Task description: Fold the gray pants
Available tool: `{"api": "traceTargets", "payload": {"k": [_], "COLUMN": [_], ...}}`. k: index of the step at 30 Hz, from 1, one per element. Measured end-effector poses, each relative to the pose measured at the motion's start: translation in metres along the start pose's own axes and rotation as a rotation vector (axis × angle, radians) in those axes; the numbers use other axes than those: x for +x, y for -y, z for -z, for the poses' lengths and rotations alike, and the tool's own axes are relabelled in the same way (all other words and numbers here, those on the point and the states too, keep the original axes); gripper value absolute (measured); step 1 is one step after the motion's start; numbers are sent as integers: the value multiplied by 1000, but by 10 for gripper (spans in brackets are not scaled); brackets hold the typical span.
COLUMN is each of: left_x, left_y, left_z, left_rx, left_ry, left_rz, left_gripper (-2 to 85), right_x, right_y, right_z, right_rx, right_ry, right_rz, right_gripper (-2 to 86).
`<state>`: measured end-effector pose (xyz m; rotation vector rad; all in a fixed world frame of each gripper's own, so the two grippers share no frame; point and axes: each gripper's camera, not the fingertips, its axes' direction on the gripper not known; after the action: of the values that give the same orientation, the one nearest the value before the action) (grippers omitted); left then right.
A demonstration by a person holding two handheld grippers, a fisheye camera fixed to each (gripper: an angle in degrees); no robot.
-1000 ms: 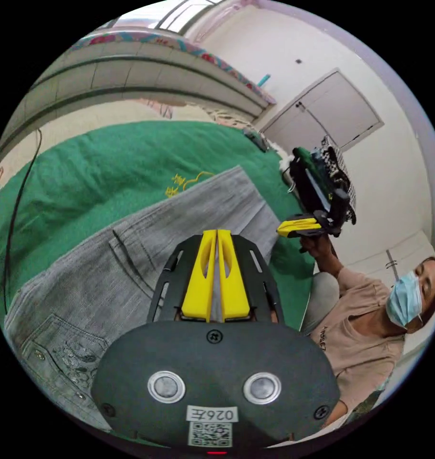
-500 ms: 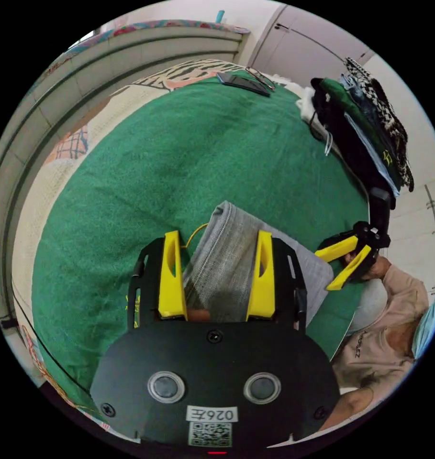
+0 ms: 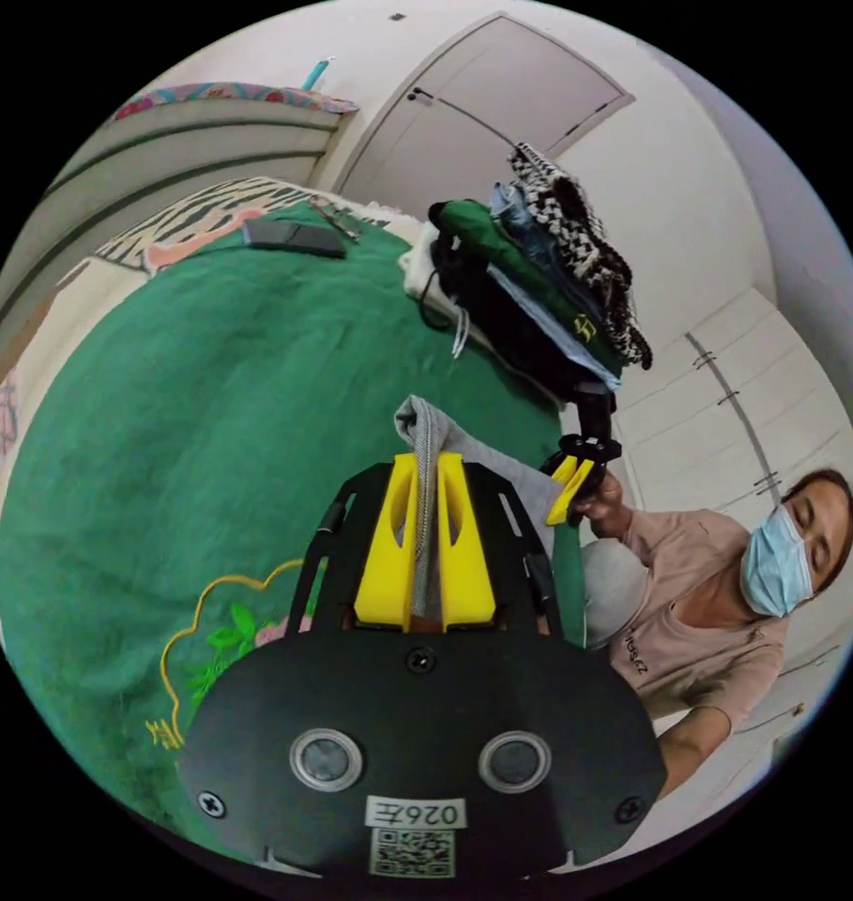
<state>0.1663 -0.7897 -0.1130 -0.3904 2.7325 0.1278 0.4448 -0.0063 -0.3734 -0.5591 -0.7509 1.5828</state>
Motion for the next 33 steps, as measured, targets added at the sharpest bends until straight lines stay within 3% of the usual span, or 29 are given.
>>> {"api": "traceTargets", "payload": {"k": [8, 15, 23, 27, 31, 33], "left_x": [91, 124, 94, 51, 15, 19], "left_y": [46, -30, -225, -335, -430, -458], "left_z": [-10, 121, 270, 301, 318, 330], "left_rx": [30, 260, 616, 778, 736, 764], "left_ry": [-153, -196, -163, -134, 76, 70], "left_rz": [-221, -350, -271, -17, 426, 460], "left_gripper": [16, 18, 29, 51, 55, 29], "right_x": [-51, -133, -234, -240, -205, -190], "right_y": [-85, -71, -26, -25, -21, -14], "right_z": [94, 31, -174, -300, -446, -460], "right_rx": [311, 280, -56, -187, -605, -650], "right_ry": [-135, -78, -125, -198, -328, -180], "right_rz": [89, 341, 613, 668, 627, 521], "right_gripper": [-9, -10, -9, 2, 28, 24]}}
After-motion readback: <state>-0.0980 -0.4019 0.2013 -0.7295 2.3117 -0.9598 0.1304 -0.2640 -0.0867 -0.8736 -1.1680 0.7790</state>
